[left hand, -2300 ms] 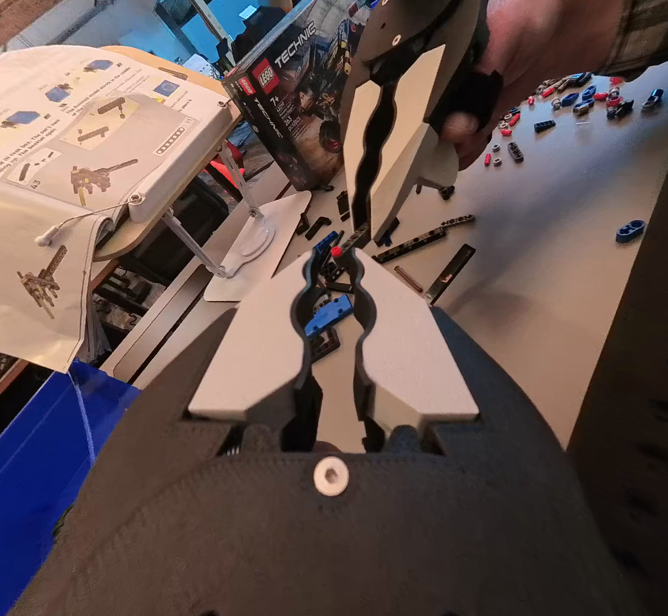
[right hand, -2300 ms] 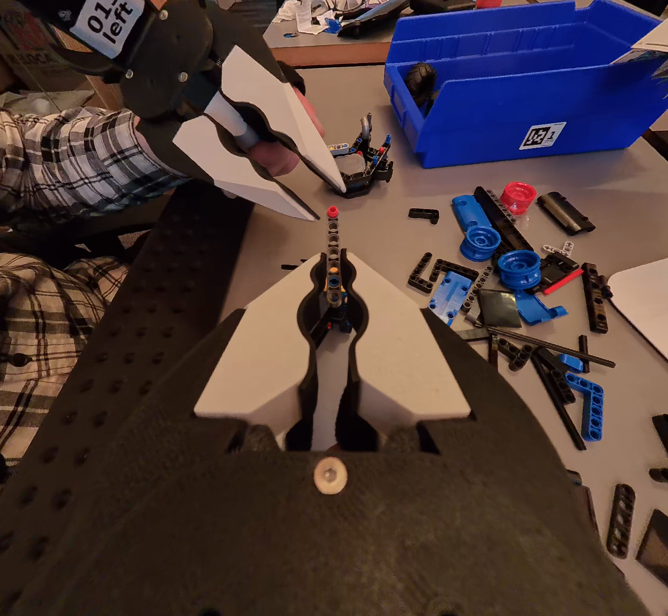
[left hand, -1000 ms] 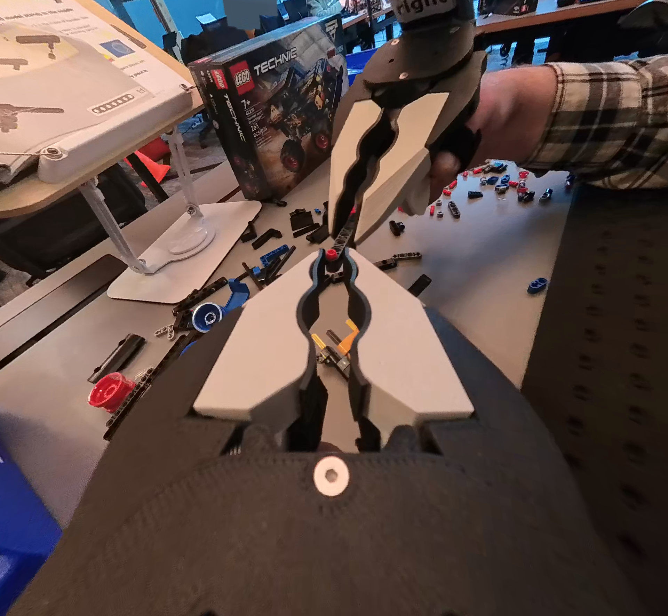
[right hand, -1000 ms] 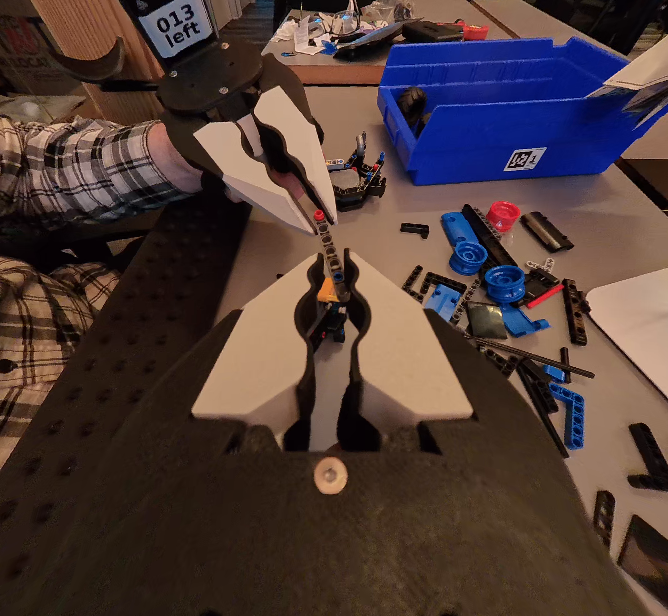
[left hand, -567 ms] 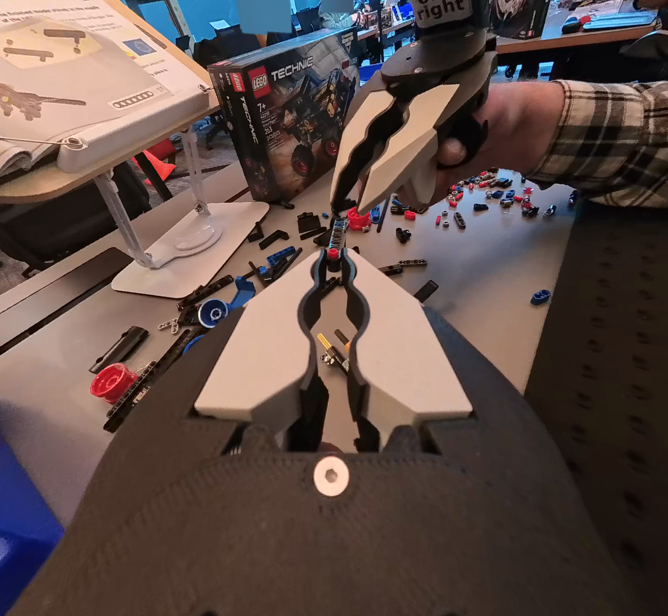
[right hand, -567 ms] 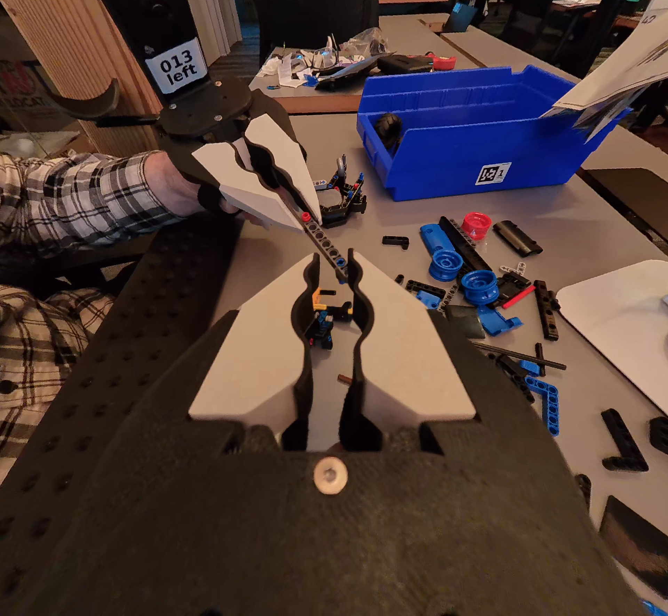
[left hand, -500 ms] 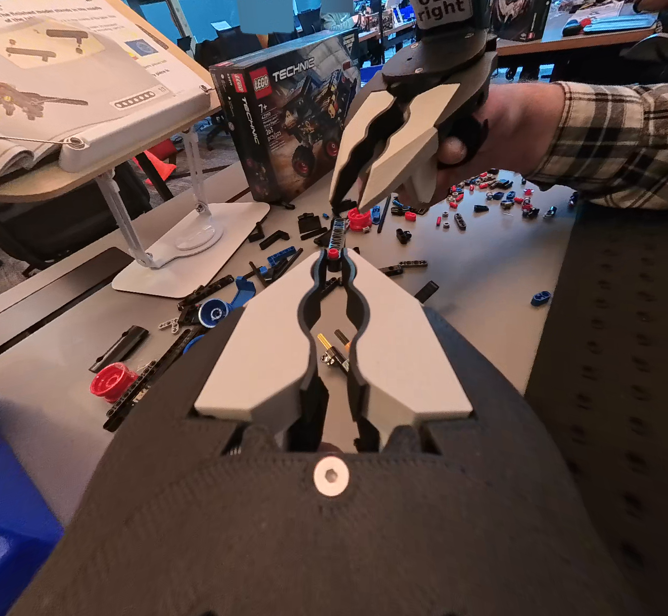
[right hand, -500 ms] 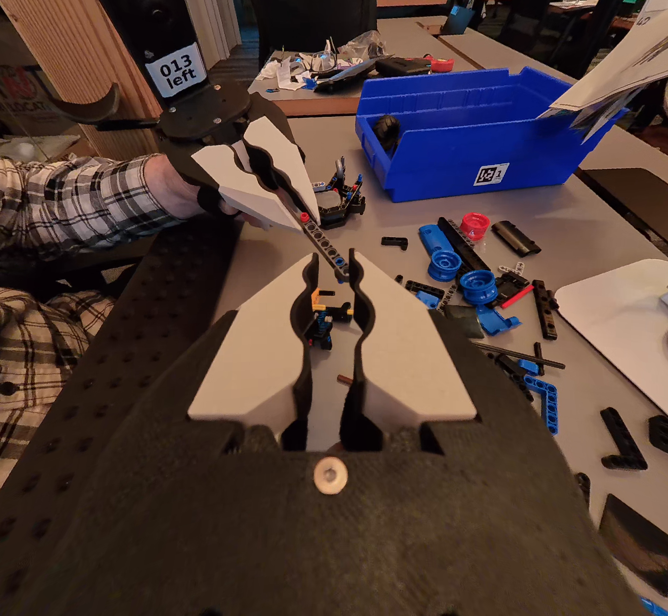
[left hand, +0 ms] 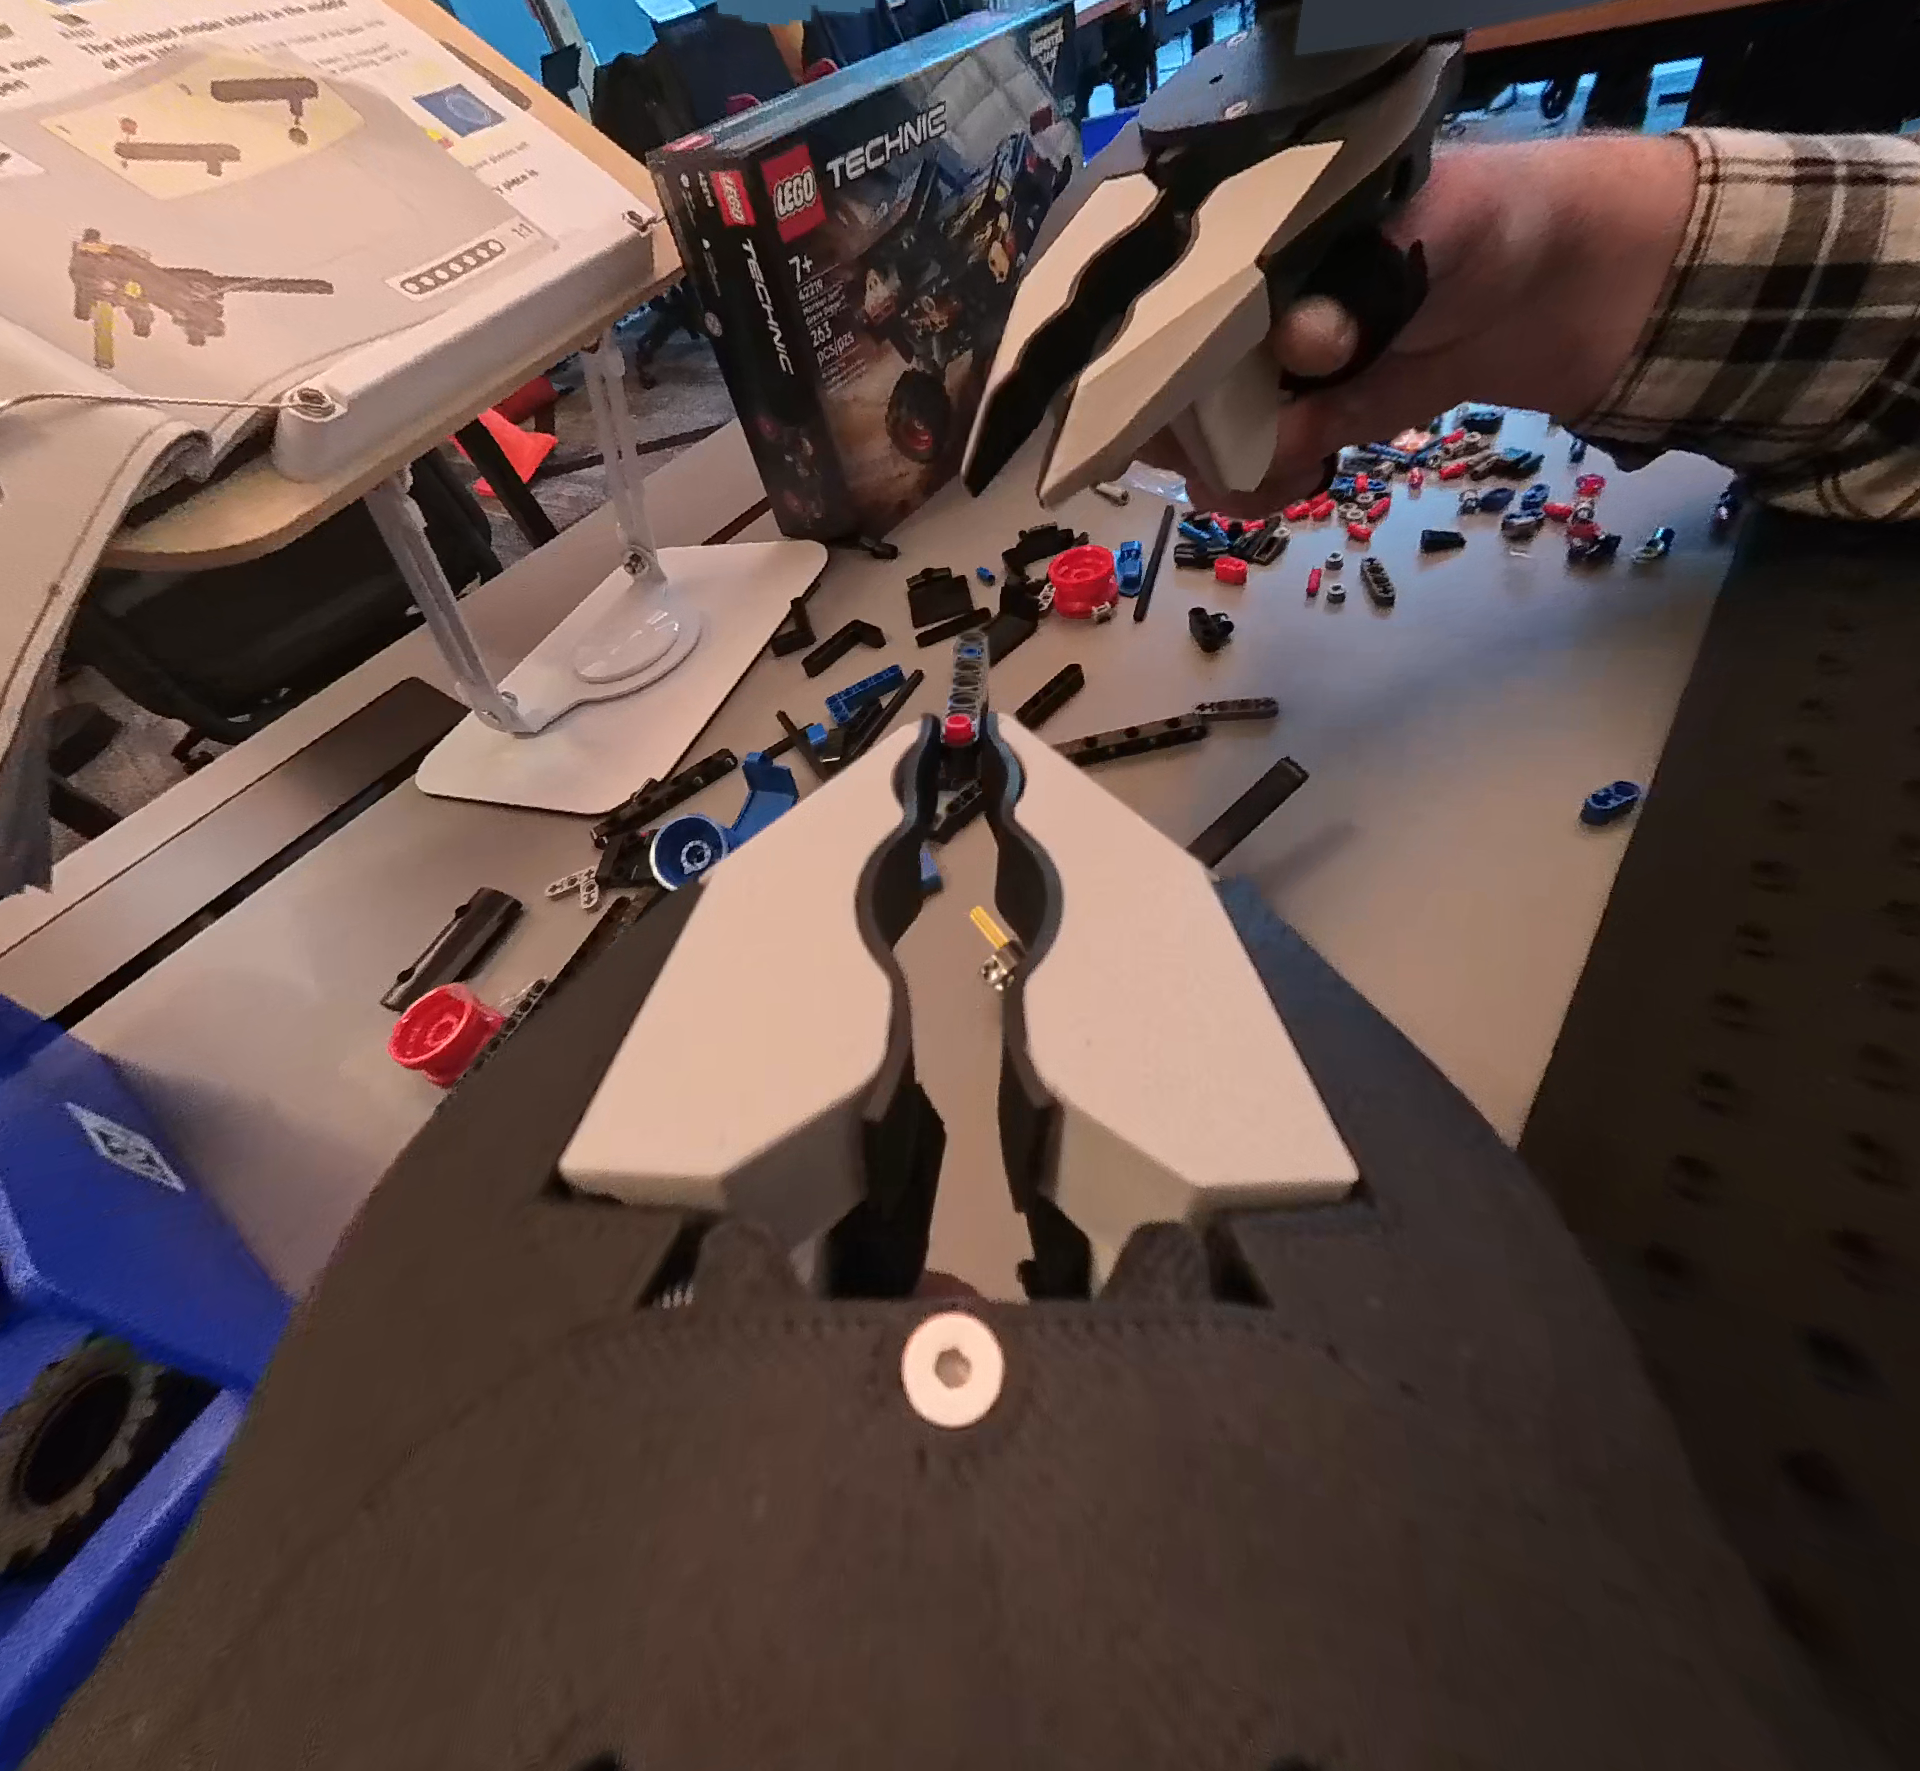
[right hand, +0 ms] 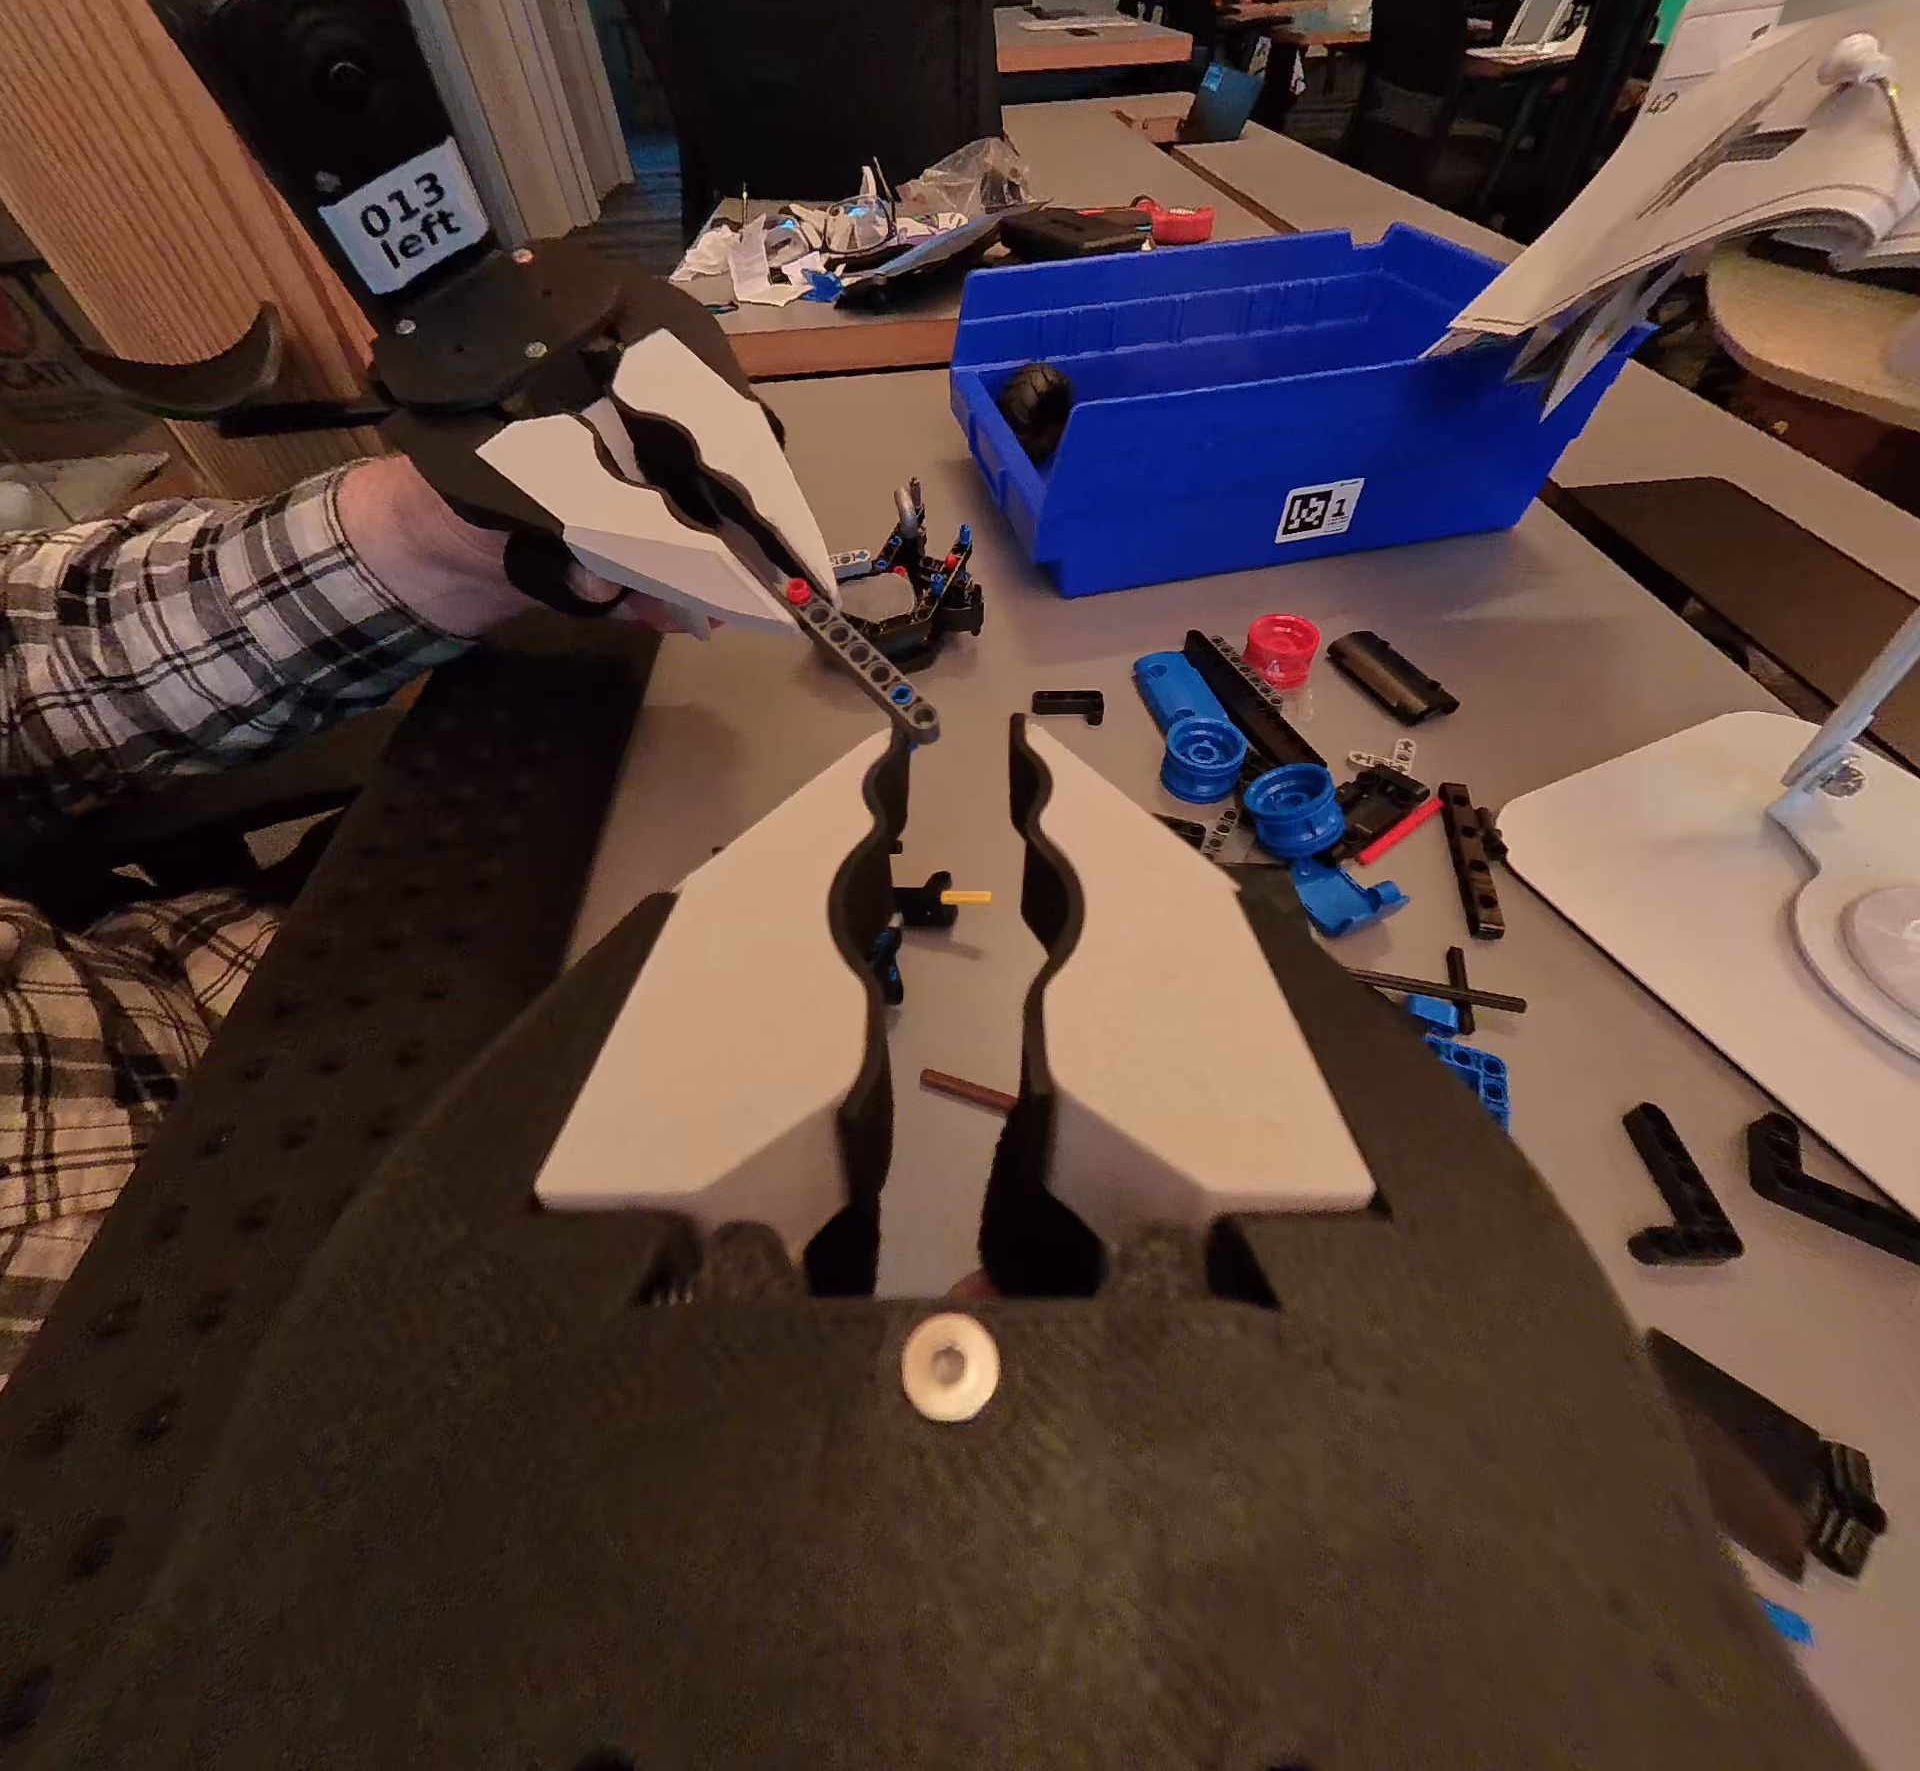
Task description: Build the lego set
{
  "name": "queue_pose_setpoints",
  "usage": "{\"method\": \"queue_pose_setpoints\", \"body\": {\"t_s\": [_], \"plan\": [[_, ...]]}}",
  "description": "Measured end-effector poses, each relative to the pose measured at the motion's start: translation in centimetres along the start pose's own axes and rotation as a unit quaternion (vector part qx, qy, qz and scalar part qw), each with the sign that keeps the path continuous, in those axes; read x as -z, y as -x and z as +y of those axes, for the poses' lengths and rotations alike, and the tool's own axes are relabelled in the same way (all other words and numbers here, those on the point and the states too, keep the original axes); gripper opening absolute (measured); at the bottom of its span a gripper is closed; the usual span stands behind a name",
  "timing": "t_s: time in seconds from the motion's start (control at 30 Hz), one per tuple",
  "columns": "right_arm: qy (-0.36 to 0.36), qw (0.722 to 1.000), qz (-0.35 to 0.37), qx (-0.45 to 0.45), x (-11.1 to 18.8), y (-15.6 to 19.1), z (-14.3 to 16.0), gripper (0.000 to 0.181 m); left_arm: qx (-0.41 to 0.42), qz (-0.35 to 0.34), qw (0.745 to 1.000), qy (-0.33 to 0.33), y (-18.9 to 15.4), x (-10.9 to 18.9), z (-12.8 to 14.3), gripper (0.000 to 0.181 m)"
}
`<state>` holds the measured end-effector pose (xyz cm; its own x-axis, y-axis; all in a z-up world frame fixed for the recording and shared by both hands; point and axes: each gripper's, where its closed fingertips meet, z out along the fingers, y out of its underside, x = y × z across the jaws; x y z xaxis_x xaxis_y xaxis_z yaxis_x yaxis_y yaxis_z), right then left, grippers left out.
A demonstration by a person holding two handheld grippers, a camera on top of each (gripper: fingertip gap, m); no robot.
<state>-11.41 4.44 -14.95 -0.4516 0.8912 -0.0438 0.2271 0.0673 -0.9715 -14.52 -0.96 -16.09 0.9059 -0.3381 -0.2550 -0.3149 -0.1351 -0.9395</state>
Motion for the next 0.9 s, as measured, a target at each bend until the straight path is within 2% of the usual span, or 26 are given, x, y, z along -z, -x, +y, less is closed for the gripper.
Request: {"method": "queue_pose_setpoints", "body": {"t_s": [0.13, 0.27, 0.43, 0.63, 0.9], "plan": [[-0.016, 0.999, 0.033, -0.007, 1.0, -1.5, -0.7, 0.016, -0.024, 0.007, 1.000, 0.016, -0.5, 0.5, 0.2, 0.005], [-0.071, 0.994, 0.074, -0.039, 3.0, -3.7, -2.4, 0.012, -0.047, 0.026, 0.998, 0.025, -1.6, 0.9, 0.2, 0.005], [-0.090, 0.991, 0.075, -0.062, 3.8, -4.4, -2.7, 0.012, -0.067, 0.043, 0.996, 0.039, -2.7, 1.1, 0.7, 0.005], [-0.061, 0.996, 0.037, -0.044, 2.5, -2.6, -1.9, 0.015, -0.077, 0.041, 0.996, 0.035, -3.0, 1.0, 0.8, 0.005], [0.007, 0.998, -0.054, 0.005, 0.2, 1.7, 0.3, 0.023, -0.100, 0.040, 0.994, 0.024, -3.4, 0.5, -0.2, 0.005]]}}
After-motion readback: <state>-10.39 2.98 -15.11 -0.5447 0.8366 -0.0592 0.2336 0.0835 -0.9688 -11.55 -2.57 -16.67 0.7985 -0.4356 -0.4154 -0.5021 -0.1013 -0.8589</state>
